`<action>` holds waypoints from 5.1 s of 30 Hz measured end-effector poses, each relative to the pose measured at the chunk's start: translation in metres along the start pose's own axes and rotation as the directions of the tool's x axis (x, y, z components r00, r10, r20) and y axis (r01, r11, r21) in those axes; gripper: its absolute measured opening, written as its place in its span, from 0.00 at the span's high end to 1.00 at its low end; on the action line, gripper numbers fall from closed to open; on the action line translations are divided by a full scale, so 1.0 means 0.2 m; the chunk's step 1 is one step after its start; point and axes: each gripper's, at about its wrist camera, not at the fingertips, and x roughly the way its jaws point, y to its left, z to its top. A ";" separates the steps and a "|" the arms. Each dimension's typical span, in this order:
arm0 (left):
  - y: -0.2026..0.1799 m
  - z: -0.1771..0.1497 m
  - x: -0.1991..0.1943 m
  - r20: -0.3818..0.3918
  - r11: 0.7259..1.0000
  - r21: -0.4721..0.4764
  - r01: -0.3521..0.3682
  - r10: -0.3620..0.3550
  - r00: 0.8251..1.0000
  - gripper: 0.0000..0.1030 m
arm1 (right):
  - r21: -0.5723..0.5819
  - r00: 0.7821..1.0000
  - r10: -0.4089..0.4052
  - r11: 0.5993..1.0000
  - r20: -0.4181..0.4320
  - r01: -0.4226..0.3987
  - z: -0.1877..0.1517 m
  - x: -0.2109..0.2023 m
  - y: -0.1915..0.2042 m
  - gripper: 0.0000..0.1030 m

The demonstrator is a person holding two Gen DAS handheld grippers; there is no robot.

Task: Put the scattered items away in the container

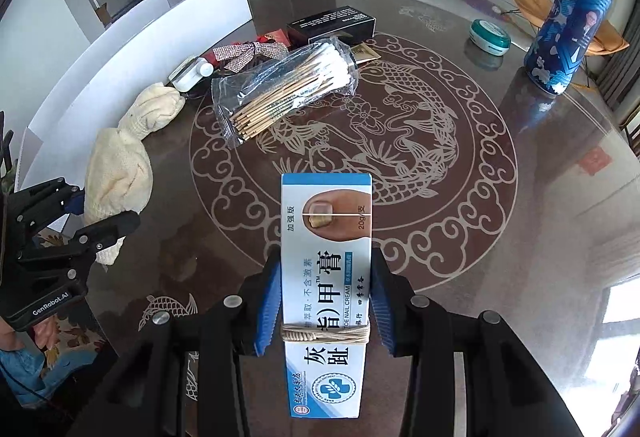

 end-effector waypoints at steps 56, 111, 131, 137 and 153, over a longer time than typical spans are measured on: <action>1.65 -0.13 -0.24 -0.146 0.865 -0.437 -0.248 0.203 0.968 0.65 | -0.182 0.929 0.365 0.919 0.060 -0.349 1.16 0.35 1.80 0.57; 0.10 -0.20 0.28 -0.003 0.979 -0.126 -0.163 0.164 0.987 0.00 | 0.257 0.956 -0.199 0.956 0.216 0.141 -0.13 0.31 0.22 0.00; 0.10 -0.19 0.29 0.003 0.977 -0.132 -0.167 0.169 0.986 0.00 | 0.282 0.960 -0.180 0.952 0.216 0.115 -0.14 0.31 0.20 0.00; 0.10 -0.19 0.29 0.003 0.977 -0.131 -0.167 0.168 0.986 0.00 | 0.301 0.956 -0.192 0.946 0.220 0.121 -0.15 0.30 0.19 0.00; 0.10 -0.19 0.29 0.003 0.977 -0.132 -0.167 0.169 0.986 0.00 | 0.301 0.958 -0.201 0.944 0.207 0.133 -0.14 0.31 0.19 0.00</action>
